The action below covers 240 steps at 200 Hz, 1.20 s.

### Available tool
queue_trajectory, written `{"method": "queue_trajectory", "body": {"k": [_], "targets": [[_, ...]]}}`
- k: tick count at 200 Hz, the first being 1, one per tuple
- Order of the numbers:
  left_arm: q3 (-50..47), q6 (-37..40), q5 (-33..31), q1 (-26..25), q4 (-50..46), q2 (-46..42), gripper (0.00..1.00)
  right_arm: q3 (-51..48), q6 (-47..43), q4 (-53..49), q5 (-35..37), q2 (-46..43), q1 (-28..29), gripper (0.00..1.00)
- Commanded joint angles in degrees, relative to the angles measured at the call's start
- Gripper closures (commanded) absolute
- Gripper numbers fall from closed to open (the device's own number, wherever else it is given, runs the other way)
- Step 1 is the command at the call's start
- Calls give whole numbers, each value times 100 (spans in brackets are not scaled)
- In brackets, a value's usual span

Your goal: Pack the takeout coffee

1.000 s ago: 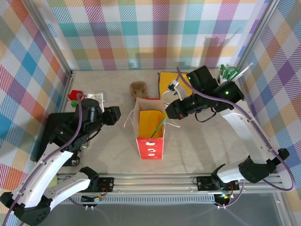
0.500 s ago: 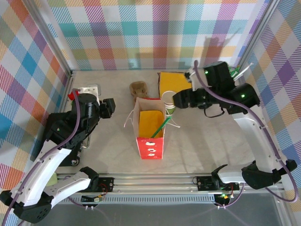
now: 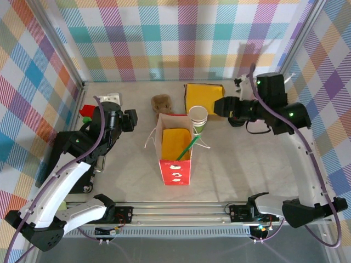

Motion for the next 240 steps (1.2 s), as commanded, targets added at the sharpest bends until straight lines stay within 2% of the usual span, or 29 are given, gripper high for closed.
{"method": "queue_trajectory", "body": {"k": [1,54,98,130,157,183,208,240], "targets": [[-83,-24,76,64,201,-158,46,-400,430,188,-132,-354,467,45],[-278,-129,251,64,194,-193,46,-1023,603,320,240,-583,1275,45],[-398,-150,307,64,184,-252,46,-1042,589,350,483,-449,1606,46],[-462,-157,276,64,159,-316,45,-889,558,336,558,-214,1798,63],[-498,-132,240,64,123,-361,45,-623,449,269,635,-118,1953,84],[-539,-124,231,64,132,-387,45,-262,-32,168,784,-136,2000,98],[-556,-122,223,64,114,-401,45,368,-773,-351,946,-15,1995,100],[-596,-122,170,64,81,-454,44,1639,-1615,-1481,1212,445,1999,100]]}}
